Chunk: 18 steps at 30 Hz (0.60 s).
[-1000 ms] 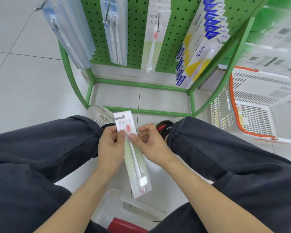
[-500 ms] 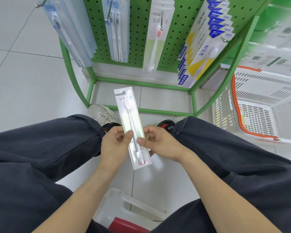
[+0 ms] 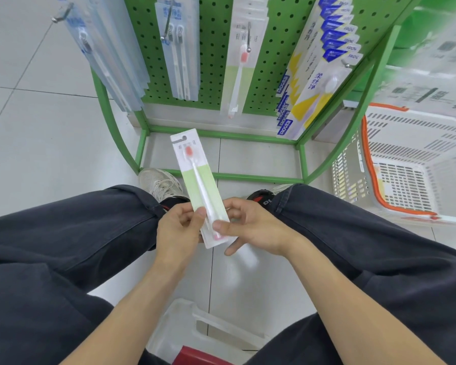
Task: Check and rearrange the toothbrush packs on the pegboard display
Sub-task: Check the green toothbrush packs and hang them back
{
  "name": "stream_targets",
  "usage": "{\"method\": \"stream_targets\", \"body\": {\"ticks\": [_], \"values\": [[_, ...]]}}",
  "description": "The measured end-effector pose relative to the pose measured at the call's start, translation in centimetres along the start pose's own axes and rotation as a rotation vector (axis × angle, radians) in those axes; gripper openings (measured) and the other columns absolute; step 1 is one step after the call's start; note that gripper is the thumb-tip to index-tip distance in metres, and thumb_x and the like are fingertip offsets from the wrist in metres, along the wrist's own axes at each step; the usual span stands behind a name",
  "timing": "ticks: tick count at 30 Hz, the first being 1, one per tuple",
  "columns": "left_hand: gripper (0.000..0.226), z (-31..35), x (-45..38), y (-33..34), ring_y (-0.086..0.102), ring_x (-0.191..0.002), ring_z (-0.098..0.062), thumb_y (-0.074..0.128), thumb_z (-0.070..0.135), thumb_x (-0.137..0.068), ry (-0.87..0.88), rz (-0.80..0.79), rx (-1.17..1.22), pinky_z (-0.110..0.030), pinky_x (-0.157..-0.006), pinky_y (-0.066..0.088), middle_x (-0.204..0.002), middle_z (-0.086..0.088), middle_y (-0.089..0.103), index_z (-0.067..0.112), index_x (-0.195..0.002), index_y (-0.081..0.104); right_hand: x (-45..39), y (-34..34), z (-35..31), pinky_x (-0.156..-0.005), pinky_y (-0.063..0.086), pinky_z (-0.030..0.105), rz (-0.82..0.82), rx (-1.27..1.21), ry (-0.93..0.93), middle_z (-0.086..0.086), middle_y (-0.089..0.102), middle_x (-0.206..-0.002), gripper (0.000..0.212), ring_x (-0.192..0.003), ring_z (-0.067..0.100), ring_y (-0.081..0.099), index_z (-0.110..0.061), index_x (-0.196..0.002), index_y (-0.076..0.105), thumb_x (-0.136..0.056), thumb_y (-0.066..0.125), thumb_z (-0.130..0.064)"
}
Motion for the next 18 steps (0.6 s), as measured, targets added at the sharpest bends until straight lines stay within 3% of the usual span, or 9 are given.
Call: {"method": "stream_targets", "body": {"ticks": [2, 5, 9, 12, 14, 16, 18], "values": [[0.014, 0.08, -0.02, -0.15, 0.075, -0.084, -0.026, 0.062, 0.016, -0.099, -0.012, 0.018, 0.028, -0.028, -0.061, 0.060, -0.098, -0.007, 0.077, 0.011, -0.111, 0.066, -0.12, 0.21, 0.09, -0.067, 0.062, 0.039, 0.026, 0.022, -0.049, 0.024, 0.067, -0.113, 0.042, -0.095, 0.031, 0.073, -0.009, -0.125, 0.062, -0.086, 0.079, -0.009], [0.022, 0.16, -0.03, -0.03, 0.074, -0.087, -0.026, 0.062, 0.021, -0.099, -0.013, 0.051, 0.026, -0.031, -0.065, 0.062, -0.103, -0.008, 0.074, 0.011, -0.119, 0.060, -0.42, 0.26, 0.25, -0.066, 0.063, 0.040, 0.150, 0.052, -0.087, 0.022, 0.069, -0.101, 0.042, -0.080, 0.029, 0.073, -0.008, -0.119, 0.064, -0.081, 0.083, -0.005], [0.035, 0.48, 0.46, 0.46, 0.073, -0.086, -0.014, 0.066, 0.025, -0.096, 0.032, 0.029, -0.029, -0.030, -0.067, 0.063, -0.106, -0.004, 0.069, 0.015, -0.127, 0.055, -0.48, -0.27, 0.16, -0.066, 0.061, 0.037, 0.280, 0.245, -0.129, 0.005, 0.071, -0.083, 0.040, -0.065, 0.015, 0.064, -0.019, -0.106, 0.068, -0.073, 0.091, -0.020], [0.036, 0.26, 0.56, 0.70, 0.072, -0.087, -0.009, 0.069, 0.035, -0.092, 0.052, -0.044, -0.150, -0.022, -0.069, 0.059, -0.107, -0.001, 0.071, 0.018, -0.123, 0.061, -0.14, 0.07, 0.06, -0.068, 0.057, 0.031, 0.260, 0.450, -0.157, -0.007, 0.067, -0.082, 0.042, -0.064, 0.003, 0.058, -0.026, -0.104, 0.069, -0.070, 0.092, -0.031], [0.052, 0.25, 0.72, 0.58, 0.072, -0.093, -0.012, 0.070, 0.048, -0.086, 0.045, -0.068, -0.164, -0.031, -0.080, 0.060, -0.111, 0.000, 0.072, 0.017, -0.126, 0.060, 0.03, 0.47, -0.06, -0.077, 0.057, 0.030, 0.220, 0.535, -0.215, -0.009, 0.064, -0.093, 0.042, -0.082, 0.002, 0.061, -0.031, -0.107, 0.070, -0.072, 0.090, -0.039], [0.061, 0.26, 0.71, 0.44, 0.073, -0.095, -0.016, 0.068, 0.052, -0.082, 0.004, -0.073, -0.098, -0.040, -0.082, 0.062, -0.111, -0.002, 0.073, 0.013, -0.128, 0.059, -0.06, 0.69, -0.02, -0.087, 0.054, 0.025, 0.159, 0.560, -0.249, -0.012, 0.057, -0.118, 0.039, -0.110, -0.001, 0.055, -0.040, -0.116, 0.070, -0.079, 0.083, -0.043], [0.039, 0.14, 0.42, 0.43, 0.075, -0.092, -0.020, 0.065, 0.036, -0.095, -0.048, -0.077, 0.012, -0.039, -0.075, 0.063, -0.107, -0.006, 0.075, 0.011, -0.124, 0.060, -0.21, 0.60, 0.27, -0.098, 0.049, 0.023, 0.083, 0.544, -0.220, -0.013, 0.042, -0.144, 0.046, -0.134, -0.006, 0.039, -0.043, -0.129, 0.064, -0.085, 0.077, -0.045]]}}
Point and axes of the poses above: each hand's wrist, its own x-axis away from the middle knuckle, its own y-axis out of the palm, z = x × y, the point moved 3 cm from there along -x, towards the middle knuckle
